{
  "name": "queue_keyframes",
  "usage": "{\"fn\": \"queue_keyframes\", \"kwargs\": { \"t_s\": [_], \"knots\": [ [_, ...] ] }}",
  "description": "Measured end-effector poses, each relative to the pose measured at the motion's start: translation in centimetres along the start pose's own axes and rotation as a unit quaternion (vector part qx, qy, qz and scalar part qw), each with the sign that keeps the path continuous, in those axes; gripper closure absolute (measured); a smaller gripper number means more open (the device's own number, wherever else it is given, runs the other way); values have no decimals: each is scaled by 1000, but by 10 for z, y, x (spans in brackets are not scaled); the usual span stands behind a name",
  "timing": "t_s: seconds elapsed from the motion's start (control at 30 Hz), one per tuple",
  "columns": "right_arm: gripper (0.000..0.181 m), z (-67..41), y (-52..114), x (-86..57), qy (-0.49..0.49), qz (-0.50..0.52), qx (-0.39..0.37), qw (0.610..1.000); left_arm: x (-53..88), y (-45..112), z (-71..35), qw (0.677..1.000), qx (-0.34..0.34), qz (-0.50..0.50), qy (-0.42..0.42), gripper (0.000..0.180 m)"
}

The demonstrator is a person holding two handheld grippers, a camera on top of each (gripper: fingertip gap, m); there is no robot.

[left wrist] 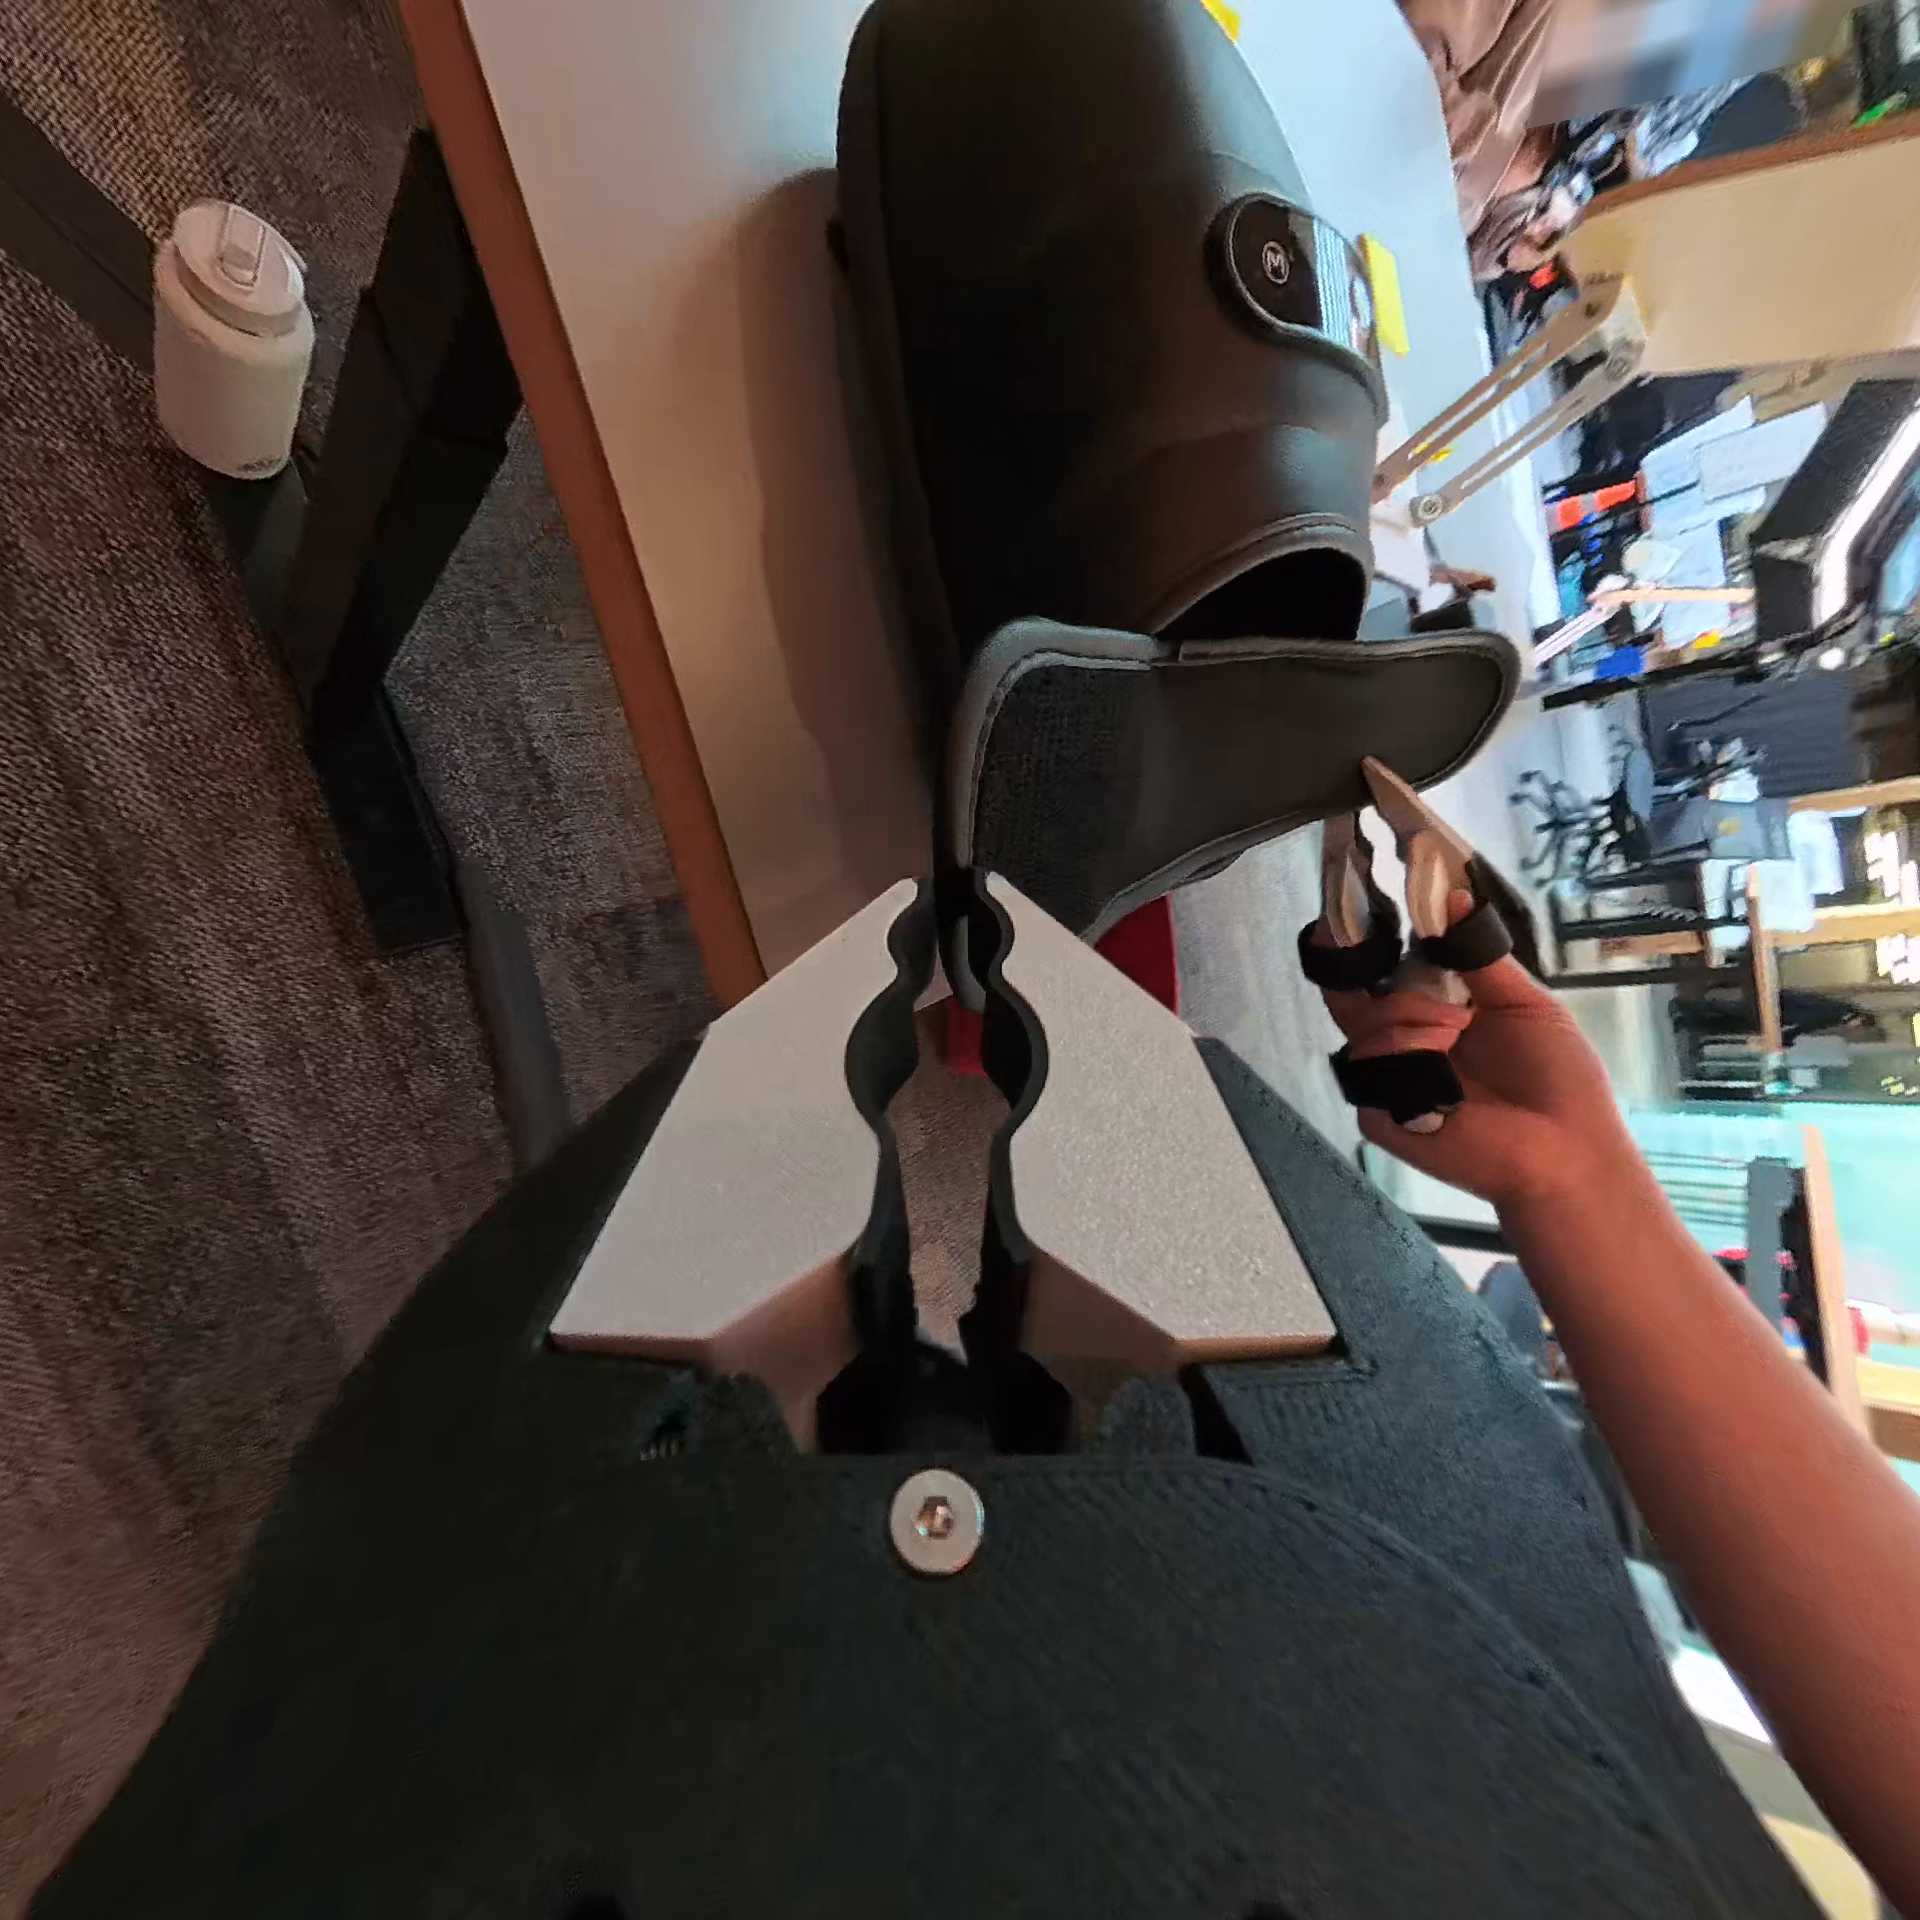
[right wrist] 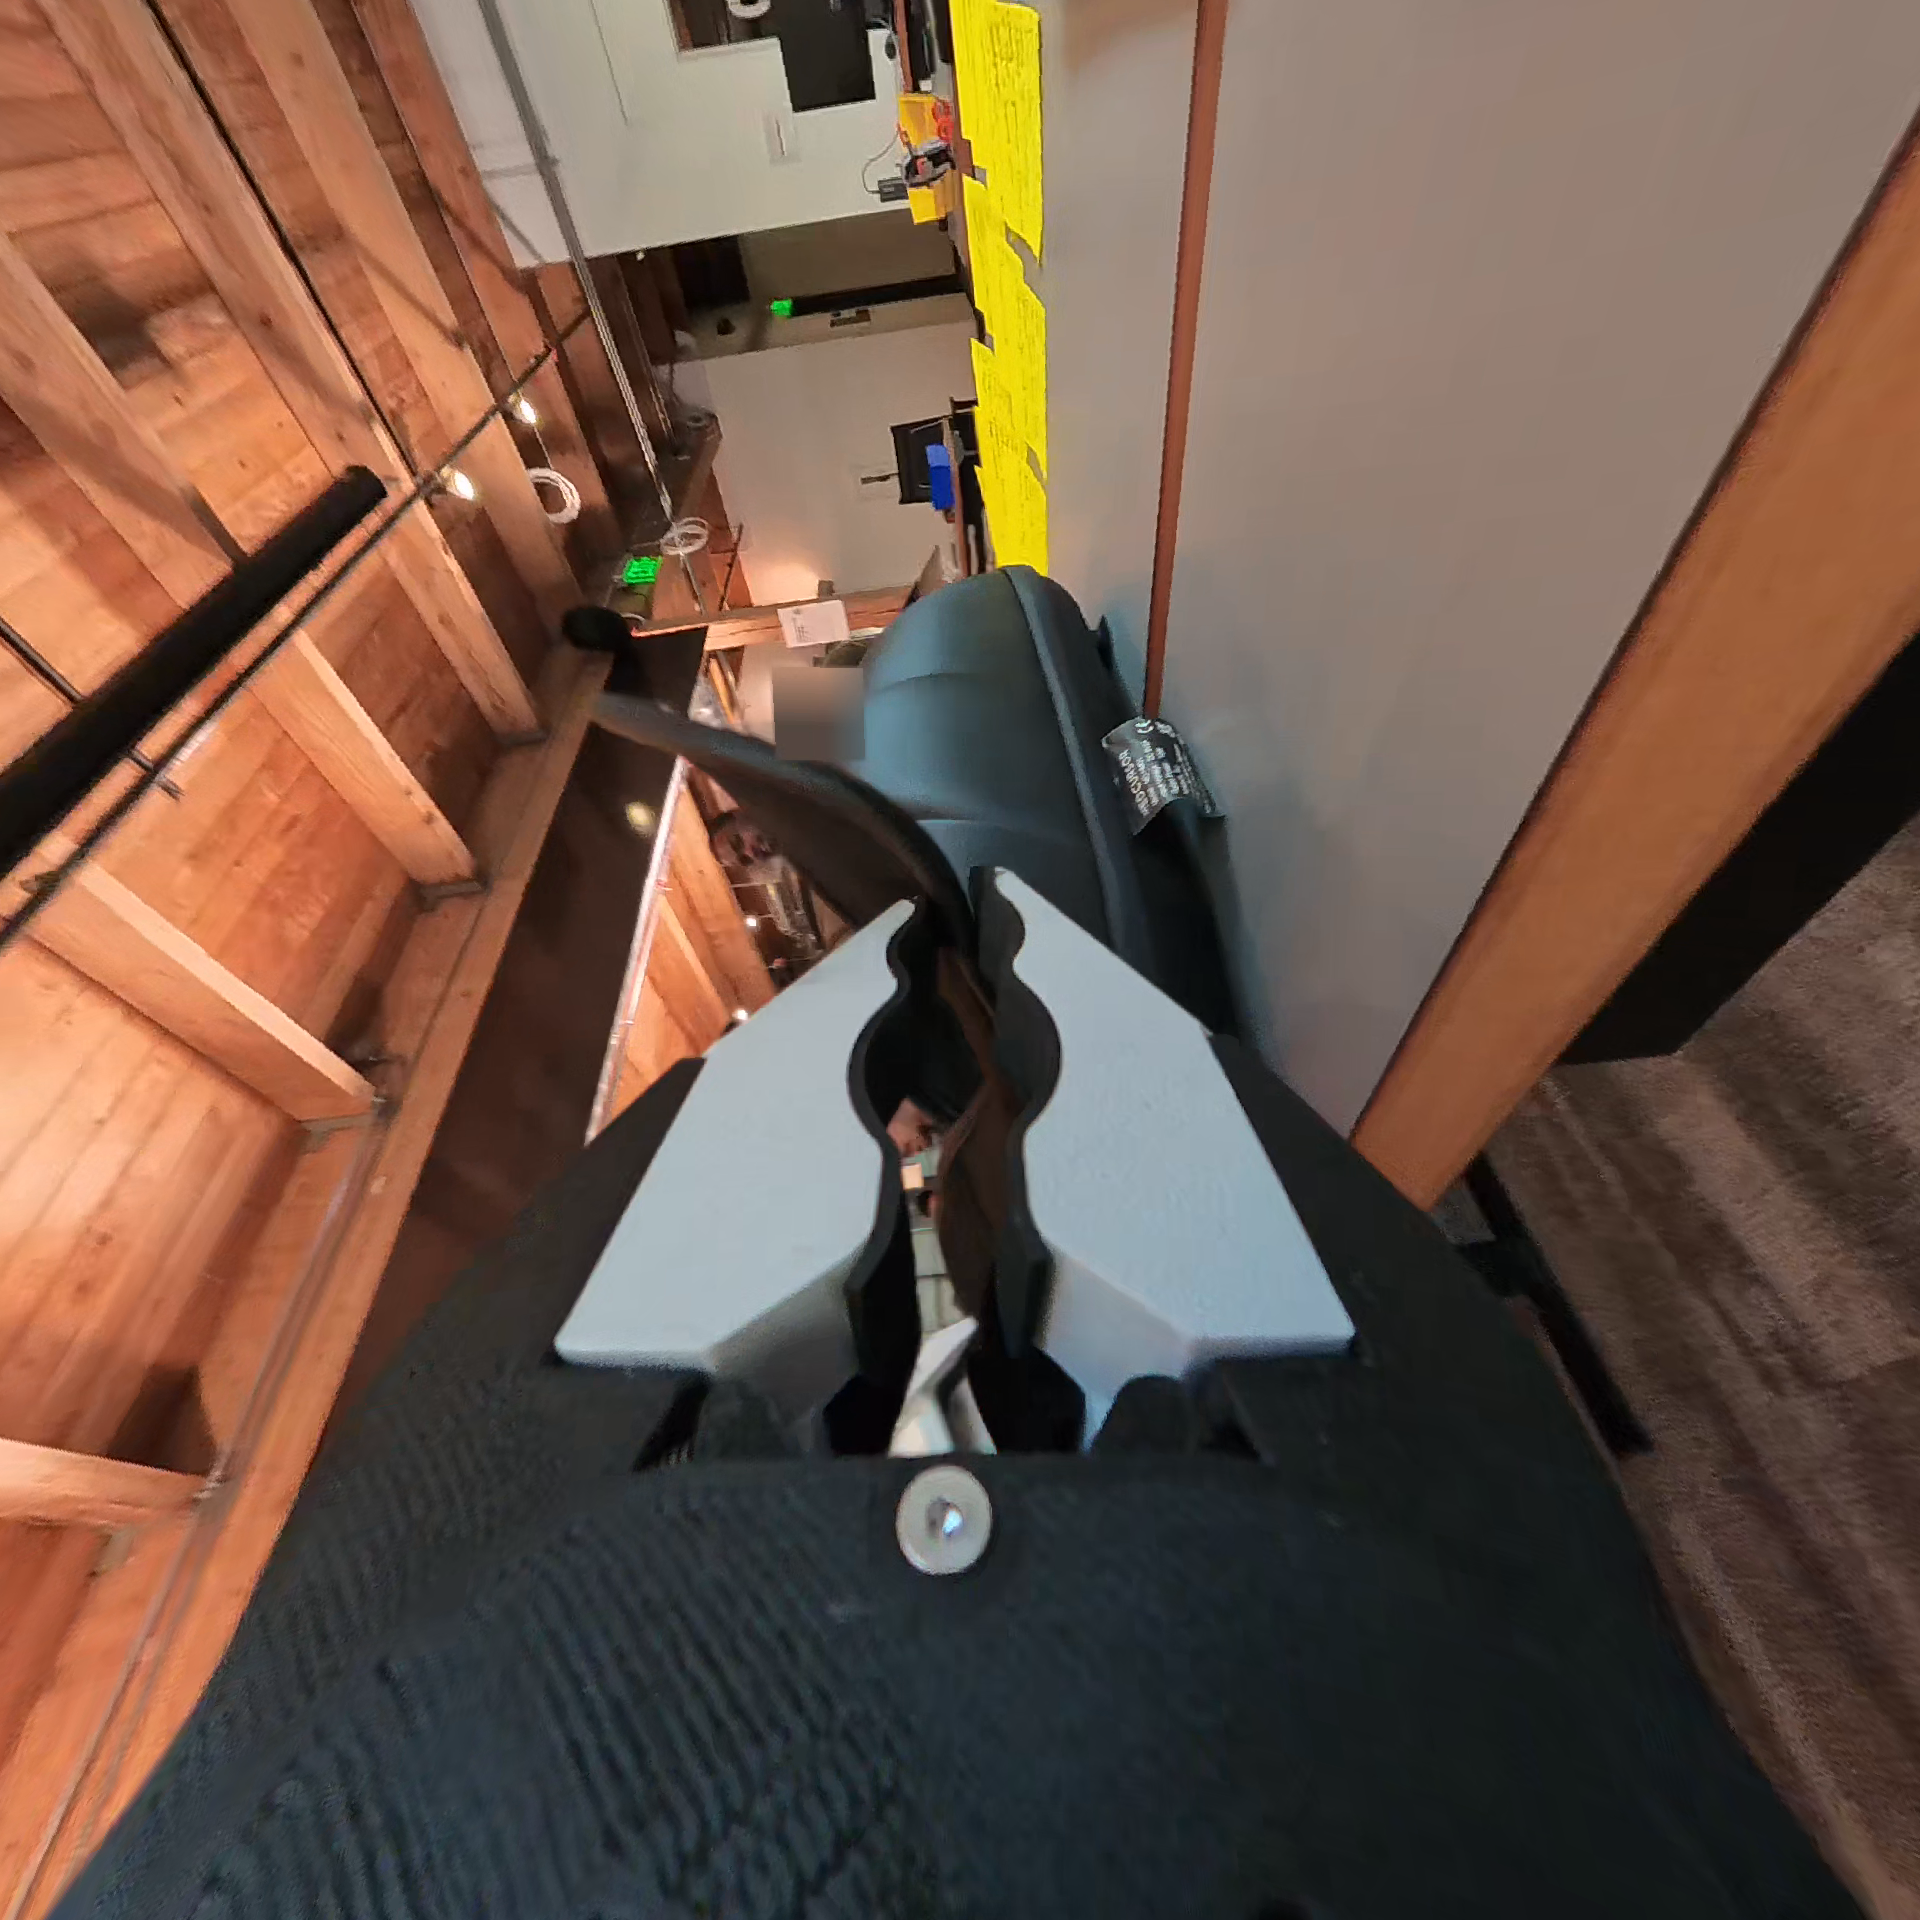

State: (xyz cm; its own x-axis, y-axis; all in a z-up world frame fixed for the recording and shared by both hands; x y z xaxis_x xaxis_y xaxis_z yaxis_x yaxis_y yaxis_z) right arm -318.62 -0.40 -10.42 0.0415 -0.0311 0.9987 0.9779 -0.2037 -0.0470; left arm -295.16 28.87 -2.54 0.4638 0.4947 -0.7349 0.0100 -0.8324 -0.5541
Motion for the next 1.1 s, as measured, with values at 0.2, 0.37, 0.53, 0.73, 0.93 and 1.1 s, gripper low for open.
{"fn": "queue_keyframes", "kwargs": {
  "t_s": [0.2, 0.37, 0.53, 0.73, 0.93, 1.1],
  "knots": [
    [170, 5, -9, 19, -113, 15, 48, 992, -5, -5, 6, 999, -33, 41, 8, 176],
    [165, 39, -23, 71, -454, 62, 92, 884, -12, -9, 6, 998, -28, 60, 23, 176],
    [172, 111, -55, 116, -679, -9, -8, 734, -21, -11, 10, 997, -25, 61, 45, 176],
    [181, 166, 16, 74, -706, 90, 119, 692, -28, -12, 12, 996, -14, 48, 72, 176],
    [181, 152, 75, 75, -730, 173, 56, 659, -34, -14, 13, 995, -12, 37, 90, 176],
    [181, 149, 94, 68, -793, 220, 72, 563, -31, -12, 12, 996, -14, 39, 80, 176]
  ]
}}
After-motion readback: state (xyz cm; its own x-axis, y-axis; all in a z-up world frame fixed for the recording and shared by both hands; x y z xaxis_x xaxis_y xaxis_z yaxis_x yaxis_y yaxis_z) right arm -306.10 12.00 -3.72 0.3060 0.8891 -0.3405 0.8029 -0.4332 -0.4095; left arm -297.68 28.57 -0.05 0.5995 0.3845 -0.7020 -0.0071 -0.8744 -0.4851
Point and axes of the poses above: each gripper's, where its closed fingertips meet, y out along the fingers, z out of its underside, x = y × z across the jaws, the point moved 10 cm from there along -y, back along the fingers, and after that the axes turned 6 degrees about -y, right-handed, at the moved point
